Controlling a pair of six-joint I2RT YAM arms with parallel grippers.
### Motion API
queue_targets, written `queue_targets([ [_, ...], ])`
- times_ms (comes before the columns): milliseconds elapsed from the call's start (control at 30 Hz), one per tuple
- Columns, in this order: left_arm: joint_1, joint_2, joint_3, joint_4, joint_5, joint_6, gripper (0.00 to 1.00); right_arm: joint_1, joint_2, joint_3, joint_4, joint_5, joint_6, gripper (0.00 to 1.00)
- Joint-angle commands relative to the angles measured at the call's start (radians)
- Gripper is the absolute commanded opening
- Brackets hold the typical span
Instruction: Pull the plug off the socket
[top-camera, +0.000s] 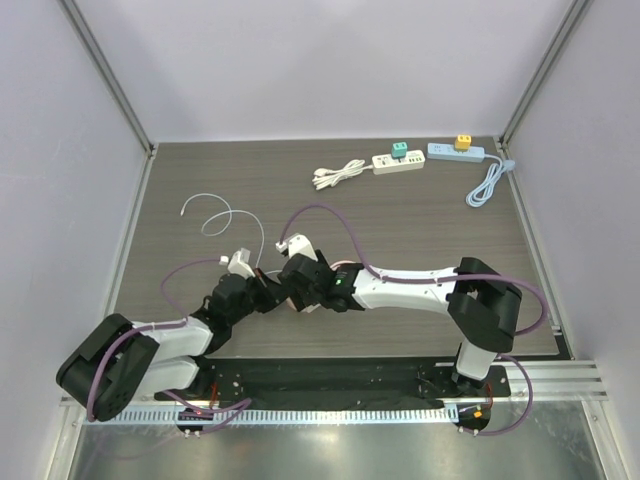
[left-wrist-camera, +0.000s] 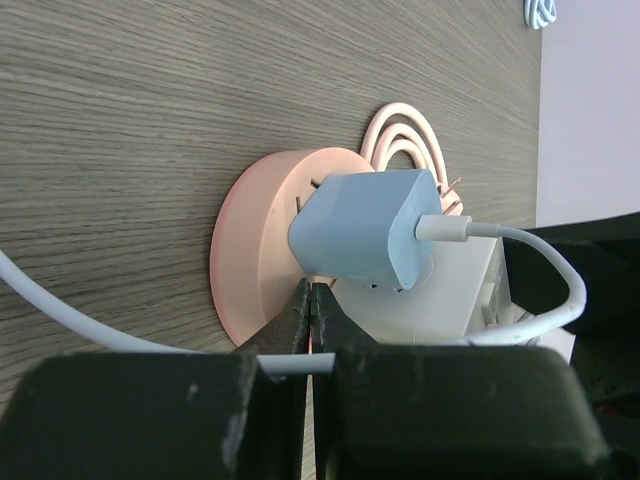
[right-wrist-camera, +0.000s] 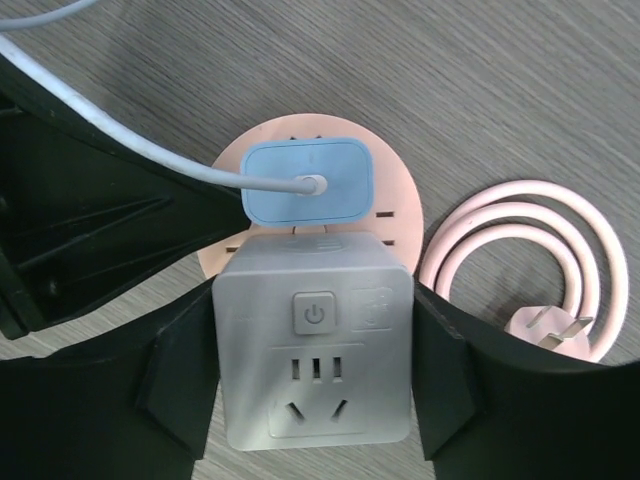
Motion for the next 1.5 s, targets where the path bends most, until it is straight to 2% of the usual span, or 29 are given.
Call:
queue_targets([
  [0, -0.004, 0.019, 0.004, -0.124, -0.036, 0.022, 0.00, 0.005, 0.008, 0.033, 0.012, 0.023, 0.011, 0.69],
  [100, -0.005, 0.034, 0.010, -0.138, -0.041, 0.014, 0.00, 0.005, 0.015, 0.034, 0.012, 0.030, 0.016, 0.49],
  [133, -0.007, 0.037, 0.015, -0.155, -0.054, -0.001, 0.00, 0.005, 0.017, 0.036, 0.012, 0.031, 0.014, 0.17],
  [167, -0.008, 0.049, 0.016, -0.169, -0.064, -0.009, 0.00, 0.005, 0.012, 0.040, 0.011, 0.030, 0.019, 0.01],
  [433, -0.045, 0.129, 0.073, -0.239, -0.082, -0.019, 0.00, 0.008, -0.038, 0.048, 0.034, 0.092, -0.007, 0.01],
  [467, -0.048, 0.134, 0.088, -0.264, -0.126, -0.024, 0.00, 0.006, -0.041, 0.046, 0.046, 0.100, -0.009, 0.01],
  [600, -0.073, 0.151, 0.110, -0.311, -0.156, -0.032, 0.00, -0.001, -0.049, 0.042, 0.077, 0.099, -0.007, 0.01],
  [900, -0.120, 0.148, 0.148, -0.379, -0.208, -0.018, 0.00, -0.060, -0.087, 0.027, 0.129, 0.025, 0.059, 0.01],
  [1200, -0.137, 0.168, 0.168, -0.396, -0.228, -0.018, 0.00, -0.077, -0.112, 0.057, 0.111, 0.011, 0.059, 0.01],
  [1467, -0.140, 0.175, 0.184, -0.417, -0.242, -0.018, 0.00, -0.023, -0.071, 0.079, 0.055, 0.149, -0.004, 0.01],
])
